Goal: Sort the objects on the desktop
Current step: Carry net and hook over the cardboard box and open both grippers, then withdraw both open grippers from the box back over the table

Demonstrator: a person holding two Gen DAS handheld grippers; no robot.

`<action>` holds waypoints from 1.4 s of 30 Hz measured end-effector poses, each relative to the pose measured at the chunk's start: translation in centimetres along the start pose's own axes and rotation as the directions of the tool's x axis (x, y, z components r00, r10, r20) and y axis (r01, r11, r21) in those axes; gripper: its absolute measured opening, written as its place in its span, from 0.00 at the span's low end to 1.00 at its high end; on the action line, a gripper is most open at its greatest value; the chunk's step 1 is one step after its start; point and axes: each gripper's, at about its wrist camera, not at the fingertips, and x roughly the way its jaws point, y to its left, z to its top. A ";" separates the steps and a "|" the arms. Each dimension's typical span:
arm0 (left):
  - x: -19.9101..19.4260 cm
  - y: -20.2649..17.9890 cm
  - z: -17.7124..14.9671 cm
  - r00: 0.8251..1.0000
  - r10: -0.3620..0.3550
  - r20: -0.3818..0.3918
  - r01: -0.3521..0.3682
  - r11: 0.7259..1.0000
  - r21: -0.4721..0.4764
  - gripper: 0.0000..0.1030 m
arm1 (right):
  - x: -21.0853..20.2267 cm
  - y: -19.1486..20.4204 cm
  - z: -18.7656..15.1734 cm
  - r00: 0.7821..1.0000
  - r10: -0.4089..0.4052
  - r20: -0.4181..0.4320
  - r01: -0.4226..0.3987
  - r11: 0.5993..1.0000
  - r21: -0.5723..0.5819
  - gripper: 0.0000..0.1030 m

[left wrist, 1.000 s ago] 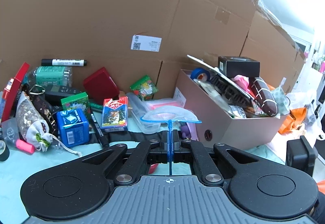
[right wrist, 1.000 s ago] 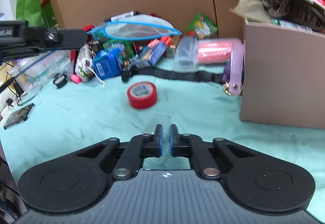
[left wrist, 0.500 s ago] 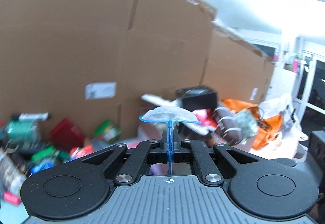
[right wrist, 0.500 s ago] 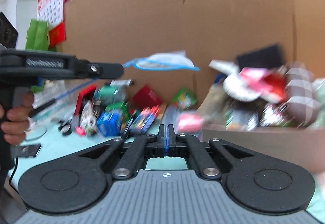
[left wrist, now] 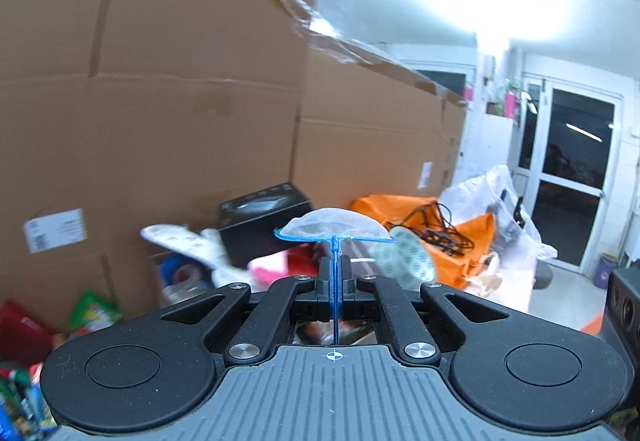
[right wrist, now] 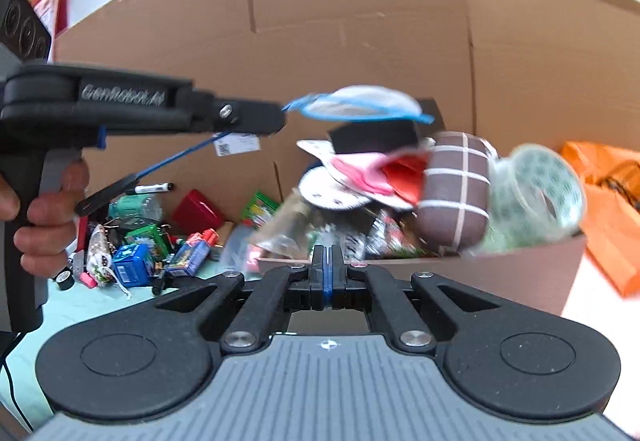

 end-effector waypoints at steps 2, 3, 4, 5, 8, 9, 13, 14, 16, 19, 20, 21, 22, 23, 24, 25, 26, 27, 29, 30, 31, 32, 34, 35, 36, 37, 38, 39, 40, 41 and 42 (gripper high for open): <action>1.5 -0.7 0.7 1.000 -0.005 0.012 0.005 1.000 0.017 0.00 | 0.0 -0.7 -0.2 1.000 -0.011 -0.006 0.011 1.000 0.018 0.00; 2.2 -0.9 1.1 1.000 -0.016 0.015 0.016 1.000 0.015 0.00 | -0.1 -1.0 -0.2 1.000 -0.017 -0.007 0.017 1.000 0.024 0.00; 3.1 -1.1 1.6 1.000 -0.026 0.016 0.026 1.000 0.015 0.00 | -0.1 -1.3 -0.3 1.000 -0.022 -0.008 0.022 0.999 0.029 0.00; 4.0 -1.4 2.1 0.999 -0.031 0.016 0.031 0.999 0.020 0.00 | -0.2 -1.6 -0.3 1.000 -0.025 -0.009 0.025 0.999 0.033 0.00; 7.2 -2.1 3.1 1.000 -0.021 -0.011 0.021 0.999 0.040 0.00 | -0.4 -2.4 -0.3 0.999 -0.039 -0.006 0.039 0.998 0.043 0.01; 8.3 -2.4 3.1 1.000 -0.012 -0.024 0.013 0.999 0.050 0.00 | -0.4 -2.7 -0.3 0.999 -0.046 -0.004 0.046 0.998 0.045 0.01; 12.1 -2.9 2.3 0.996 0.013 -0.092 -0.005 0.996 0.088 0.00 | -0.2 -4.4 0.2 0.995 -0.094 0.015 0.093 0.994 0.053 0.01; 12.9 -2.9 1.9 0.994 0.019 -0.108 -0.009 0.996 0.092 0.00 | -0.2 -4.8 0.3 0.994 -0.106 0.020 0.104 0.993 0.059 0.01; 14.3 -2.9 1.2 0.990 0.032 -0.138 -0.019 0.995 0.097 0.00 | -0.1 -5.8 0.7 0.991 -0.132 0.031 0.130 0.989 0.072 0.03; 15.7 -2.6 0.4 0.983 0.051 -0.174 -0.034 0.995 0.098 0.02 | -0.1 -7.0 1.0 0.986 -0.161 0.044 0.157 0.984 0.084 0.04; 15.9 -2.4 0.2 0.985 0.055 -0.163 -0.039 0.994 0.101 0.09 | -0.2 -7.2 0.9 0.987 -0.156 0.043 0.152 0.985 0.085 0.06; 15.9 -2.3 0.2 0.985 0.059 -0.161 -0.043 0.994 0.105 0.18 | -0.1 -7.3 0.8 0.988 -0.149 0.039 0.145 0.986 0.083 0.12; 15.8 -2.1 0.2 0.985 0.057 -0.162 -0.040 0.994 0.105 0.23 | -0.1 -7.3 0.5 0.990 -0.139 0.034 0.136 0.988 0.075 0.24; 15.8 -2.0 0.2 0.985 0.060 -0.163 -0.043 0.993 0.109 0.32 | 0.2 -7.1 0.2 0.991 -0.134 0.022 0.132 0.989 0.064 0.30; 15.8 -2.0 0.1 0.984 0.068 -0.163 -0.049 0.992 0.120 0.39 | 0.6 -6.7 -0.1 0.992 -0.127 0.006 0.126 0.991 0.052 0.39; 15.9 -2.0 0.0 0.983 0.078 -0.168 -0.056 0.990 0.133 0.40 | 0.9 -6.4 -0.4 0.993 -0.117 -0.008 0.117 0.992 0.043 0.39; 15.9 -1.9 -0.1 0.982 0.082 -0.168 -0.058 0.988 0.140 0.38 | 1.4 -6.0 -0.8 0.995 -0.096 -0.026 0.097 0.995 0.036 0.39; 15.9 -1.9 -0.1 0.983 0.083 -0.165 -0.060 0.988 0.140 0.36 | 1.9 -5.7 -1.2 0.996 -0.076 -0.043 0.078 0.996 0.033 0.39; 16.0 -1.9 0.1 0.983 0.085 -0.163 -0.062 0.989 0.137 0.34 | 2.7 -4.9 -1.9 0.996 -0.046 -0.076 0.047 0.999 0.022 0.39; 16.0 -1.9 0.2 0.982 0.092 -0.163 -0.068 0.987 0.146 0.34 | 2.9 -4.5 -2.2 0.996 -0.034 -0.087 0.036 0.999 0.015 0.39; 16.0 -2.0 0.3 0.982 0.098 -0.163 -0.073 0.985 0.158 0.34 | 3.1 -4.1 -2.4 0.995 -0.025 -0.094 0.026 1.000 0.011 0.39; 15.9 -1.9 0.4 0.982 0.100 -0.163 -0.073 0.984 0.164 0.34 | 3.2 -3.8 -2.5 0.995 -0.015 -0.099 0.016 1.000 0.008 0.39; 15.7 -1.6 0.6 0.981 0.095 -0.169 -0.069 0.985 0.158 0.34 | 3.3 -3.4 -2.4 0.995 0.008 -0.104 -0.007 1.000 0.007 0.39; 15.6 -1.5 0.6 0.981 0.092 -0.173 -0.065 0.986 0.156 0.34 | 3.5 -3.1 -2.3 0.994 0.017 -0.105 -0.017 1.000 0.000 0.39; 15.6 -1.5 0.6 0.980 0.090 -0.177 -0.062 0.986 0.156 0.34 | 3.6 -2.9 -2.1 0.994 0.019 -0.104 -0.020 1.000 -0.007 0.38; 15.6 -1.5 0.7 0.980 0.091 -0.179 -0.063 0.985 0.159 0.34 | 3.7 -2.7 -1.9 0.995 0.020 -0.099 -0.022 1.000 -0.011 0.37; 15.7 -1.5 0.7 0.979 0.094 -0.180 -0.064 0.985 0.161 0.33 | 3.8 -2.6 -1.7 0.995 0.028 -0.096 -0.029 1.000 -0.012 0.37; 15.7 -1.5 0.7 0.979 0.094 -0.184 -0.064 0.984 0.163 0.33 | 3.9 -2.5 -1.5 0.995 0.041 -0.093 -0.042 0.999 -0.011 0.37; 15.7 -1.4 0.8 0.978 0.092 -0.188 -0.061 0.985 0.164 0.33 | 4.0 -2.3 -1.3 0.994 0.053 -0.091 -0.054 0.998 -0.013 0.37; 15.8 -1.4 1.0 0.977 0.093 -0.191 -0.061 0.985 0.164 0.33 | 4.2 -2.1 -1.1 0.994 0.060 -0.089 -0.062 0.998 -0.017 0.36; 15.9 -1.4 1.1 0.976 0.096 -0.195 -0.064 0.984 0.165 0.33 | 4.2 -1.9 -1.0 0.995 0.061 -0.084 -0.063 0.998 -0.021 0.34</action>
